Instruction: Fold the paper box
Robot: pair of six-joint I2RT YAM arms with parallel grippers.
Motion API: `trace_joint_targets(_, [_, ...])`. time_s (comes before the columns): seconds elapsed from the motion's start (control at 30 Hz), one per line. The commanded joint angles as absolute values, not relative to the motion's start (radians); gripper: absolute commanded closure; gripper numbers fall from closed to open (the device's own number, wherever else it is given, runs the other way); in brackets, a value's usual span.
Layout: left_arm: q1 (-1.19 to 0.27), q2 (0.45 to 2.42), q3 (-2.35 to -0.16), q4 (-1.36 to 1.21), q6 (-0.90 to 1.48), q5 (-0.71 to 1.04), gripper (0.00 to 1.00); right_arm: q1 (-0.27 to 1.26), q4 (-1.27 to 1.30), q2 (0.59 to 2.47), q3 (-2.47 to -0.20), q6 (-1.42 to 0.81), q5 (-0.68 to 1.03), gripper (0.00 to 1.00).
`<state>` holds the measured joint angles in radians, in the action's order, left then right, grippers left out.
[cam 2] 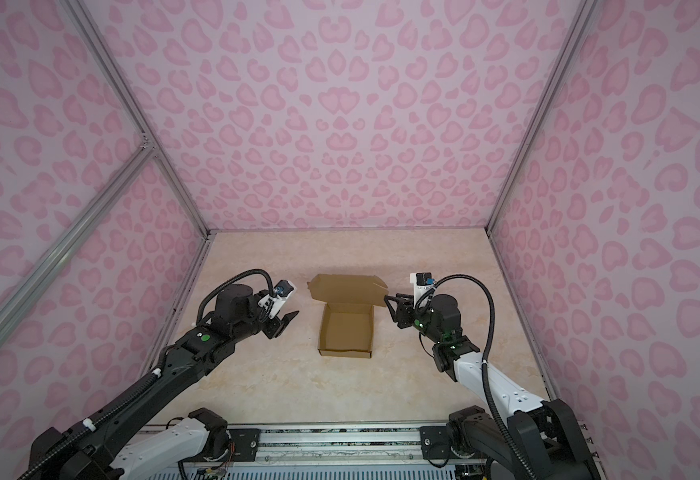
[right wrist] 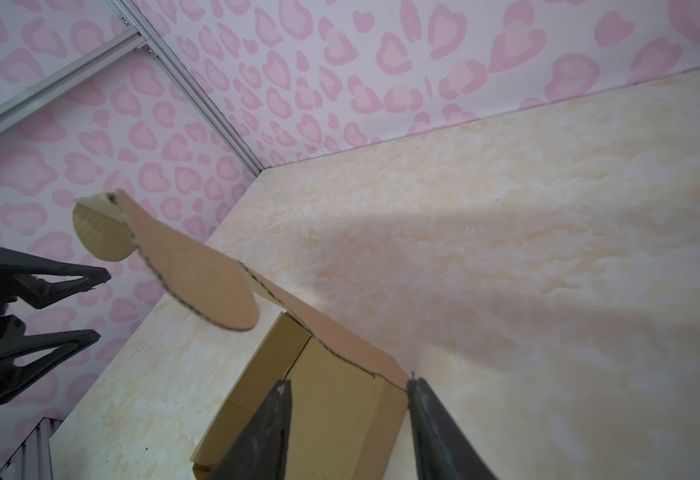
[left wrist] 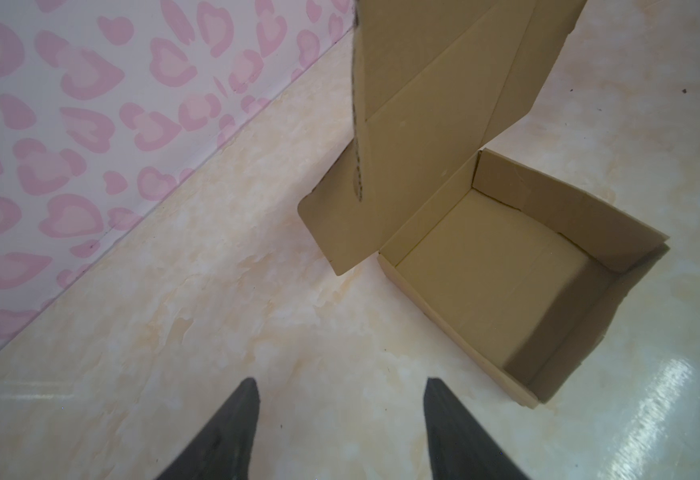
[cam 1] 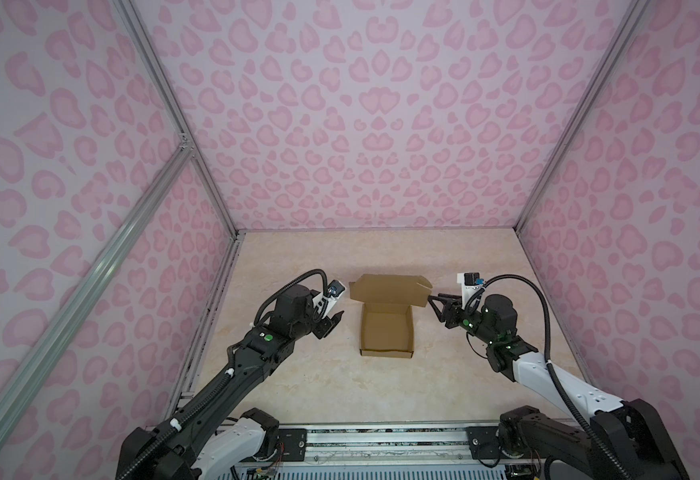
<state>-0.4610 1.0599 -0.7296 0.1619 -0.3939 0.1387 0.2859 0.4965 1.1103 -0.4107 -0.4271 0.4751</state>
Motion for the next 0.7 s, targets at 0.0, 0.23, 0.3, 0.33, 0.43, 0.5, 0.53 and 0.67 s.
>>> trace_joint_targets(0.0, [-0.446,1.124,-0.765,0.068,-0.388,0.202,0.31,0.285,0.573,1.119,-0.394,-0.425,0.496,0.52])
trace_joint_targets(0.23, [-0.421,1.233,-0.801,0.043,-0.423,0.279,0.03,0.285,0.624,1.180,-0.390,-0.419,0.515,0.52])
trace_joint_targets(0.3, [-0.419,1.253,-0.819,0.041,-0.425,0.293,0.03,0.290,0.642,1.195,-0.390,-0.413,0.512,0.52])
trace_joint_targets(0.33, [-0.417,1.268,-0.830,0.044,-0.429,0.299,0.03,0.297,0.650,1.206,-0.392,-0.407,0.506,0.52])
trace_joint_targets(0.43, [-0.413,1.309,-0.857,0.053,-0.451,0.312,0.03,0.316,0.643,1.241,-0.408,-0.375,0.489,0.53])
trace_joint_targets(0.5, [-0.410,1.333,-0.864,0.043,-0.457,0.320,0.03,0.321,0.653,1.254,-0.409,-0.367,0.476,0.53])
trace_joint_targets(0.53, [-0.408,1.345,-0.866,0.040,-0.460,0.327,0.02,0.322,0.660,1.260,-0.408,-0.364,0.470,0.53])
trace_joint_targets(0.67, [-0.403,1.379,-0.876,0.024,-0.475,0.342,0.01,0.321,0.674,1.282,-0.413,-0.359,0.469,0.53])
